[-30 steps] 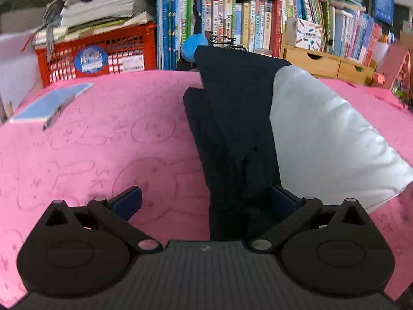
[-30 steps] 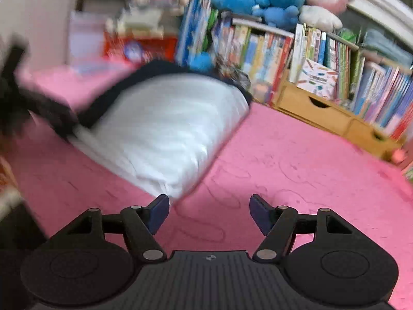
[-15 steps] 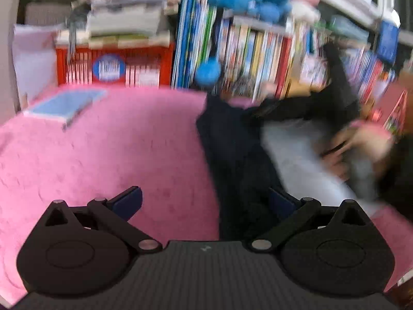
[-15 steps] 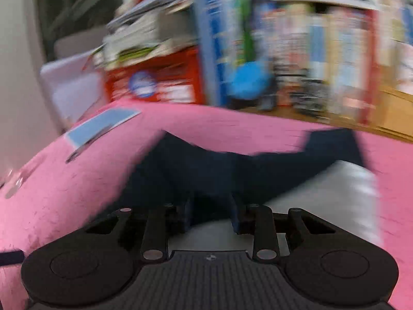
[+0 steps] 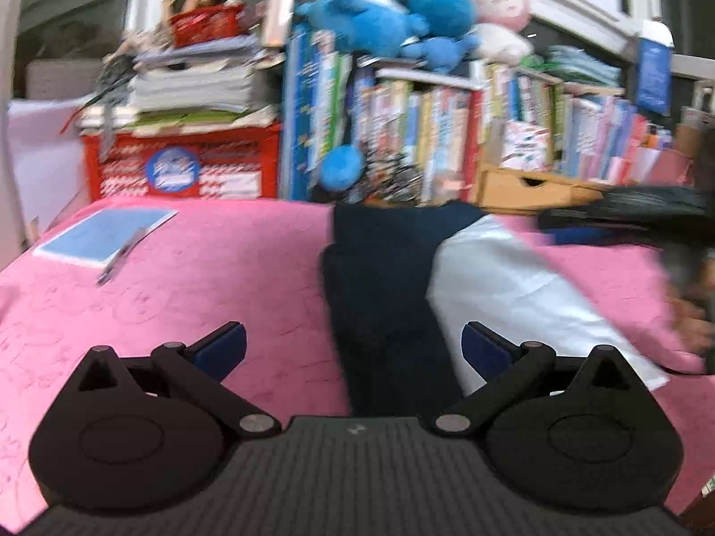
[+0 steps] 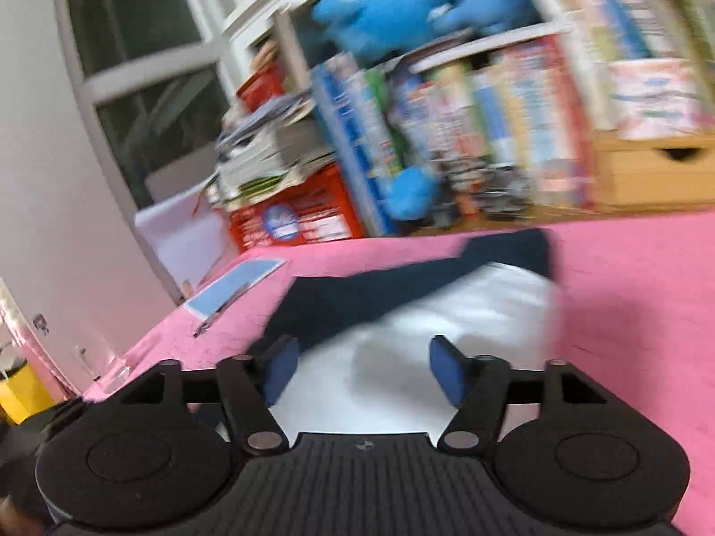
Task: Fold clothes
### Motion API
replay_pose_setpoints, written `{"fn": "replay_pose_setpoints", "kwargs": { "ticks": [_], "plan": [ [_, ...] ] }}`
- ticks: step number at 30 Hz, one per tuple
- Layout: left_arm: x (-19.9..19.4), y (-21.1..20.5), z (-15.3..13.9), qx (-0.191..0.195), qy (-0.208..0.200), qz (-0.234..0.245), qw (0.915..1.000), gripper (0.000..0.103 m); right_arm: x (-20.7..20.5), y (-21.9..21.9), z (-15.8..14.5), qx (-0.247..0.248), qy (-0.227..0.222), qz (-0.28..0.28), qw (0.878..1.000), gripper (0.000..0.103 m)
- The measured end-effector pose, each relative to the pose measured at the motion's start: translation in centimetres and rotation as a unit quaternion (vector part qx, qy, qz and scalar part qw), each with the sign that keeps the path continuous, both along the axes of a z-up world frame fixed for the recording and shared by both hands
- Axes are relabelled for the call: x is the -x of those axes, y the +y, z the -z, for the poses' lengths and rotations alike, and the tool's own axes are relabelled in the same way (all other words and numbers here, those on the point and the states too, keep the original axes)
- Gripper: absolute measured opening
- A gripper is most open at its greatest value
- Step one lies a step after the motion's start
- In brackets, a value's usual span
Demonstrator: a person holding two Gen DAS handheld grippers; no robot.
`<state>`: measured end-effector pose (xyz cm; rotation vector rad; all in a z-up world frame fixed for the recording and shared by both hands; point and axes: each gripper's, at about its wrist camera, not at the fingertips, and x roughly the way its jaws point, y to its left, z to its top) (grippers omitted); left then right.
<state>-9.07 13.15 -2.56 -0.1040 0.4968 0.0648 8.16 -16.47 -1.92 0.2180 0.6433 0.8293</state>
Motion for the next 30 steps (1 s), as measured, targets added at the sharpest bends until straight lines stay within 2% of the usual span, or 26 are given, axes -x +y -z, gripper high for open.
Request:
{"fn": "replay_pose_setpoints", "kwargs": {
  "ticks": [3, 5, 6, 7, 9, 10, 12, 14, 15, 17, 20, 22, 24, 25, 26, 28, 30],
  "plan": [
    [0.0, 0.9, -0.6, 0.025, 0.005, -0.020, 0.9995, 0.103, 0.7, -4.8, 2.4, -0.003, 0.066, 0.041, 0.997, 0.069],
    [-0.1, -0.2, -1.6, 0.039, -0.010, 0.001, 0.9992, 0.103, 1.0, -6.4, 4.8, -0.015, 0.124, 0.049, 0.991, 0.066],
    [-0.1, -1.0, -2.0, 0.040, -0.017, 0.016, 0.9989, 0.103, 1.4, -7.0, 5.7, -0.037, 0.139, 0.051, 0.988, 0.059],
    [-0.2, -2.3, -2.4, 0.033, -0.021, 0.034, 0.9986, 0.103, 1.7, -7.2, 6.3, -0.061, 0.157, 0.045, 0.985, 0.047],
    [-0.8, -5.5, -2.7, 0.007, -0.024, 0.073, 0.9970, 0.103, 2.3, -6.6, 7.3, -0.099, 0.207, 0.010, 0.973, 0.035],
    [-1.1, -7.2, -2.8, -0.007, -0.025, 0.093, 0.9953, 0.103, 2.8, -5.9, 7.5, -0.102, 0.219, 0.000, 0.970, 0.035],
    [-1.7, -10.0, -2.4, -0.034, -0.027, 0.125, 0.9911, 0.103, 4.0, -4.6, 7.1, -0.085, 0.210, -0.016, 0.974, 0.035],
    [-2.6, -12.3, -1.3, -0.069, -0.018, 0.137, 0.9880, 0.103, 3.9, -4.9, 7.0, -0.093, 0.215, -0.010, 0.972, 0.035],
    [-3.0, -12.9, -0.8, -0.075, -0.012, 0.141, 0.9871, 0.103, 3.7, -5.3, 7.0, -0.099, 0.220, -0.005, 0.970, 0.029],
    [-3.7, -12.4, 0.4, -0.066, 0.004, 0.137, 0.9883, 0.103, 3.2, -6.0, 7.0, -0.112, 0.229, 0.006, 0.967, 0.030],
    [-4.3, -11.0, 2.4, -0.090, 0.038, 0.097, 0.9905, 0.103, 2.6, -7.1, 7.0, -0.132, 0.242, 0.021, 0.961, 0.038],
    [-4.2, -9.8, 3.4, -0.087, 0.045, 0.091, 0.9910, 0.103, 2.2, -7.8, 7.0, -0.145, 0.251, 0.031, 0.957, 0.044],
    [-4.2, -9.4, 4.3, -0.100, 0.048, 0.088, 0.9900, 0.103, 1.4, -7.3, 6.9, -0.146, 0.251, 0.035, 0.956, 0.060],
    [-4.2, -9.4, 4.5, -0.108, 0.049, 0.086, 0.9893, 0.103, 0.7, -5.8, 6.6, -0.135, 0.243, 0.031, 0.960, 0.062],
    [-4.1, -9.4, 4.7, -0.111, 0.051, 0.085, 0.9888, 0.103, 0.0, -4.3, 6.3, -0.124, 0.235, 0.027, 0.964, 0.062],
    [-4.2, -8.9, 4.7, -0.104, 0.060, 0.091, 0.9886, 0.103, -1.9, -1.9, 6.2, -0.104, 0.232, 0.041, 0.966, 0.045],
    [-4.4, -8.4, 4.6, -0.097, 0.067, 0.099, 0.9881, 0.103, -4.5, -0.7, 6.7, -0.100, 0.237, 0.059, 0.965, 0.043]
  ]
}}
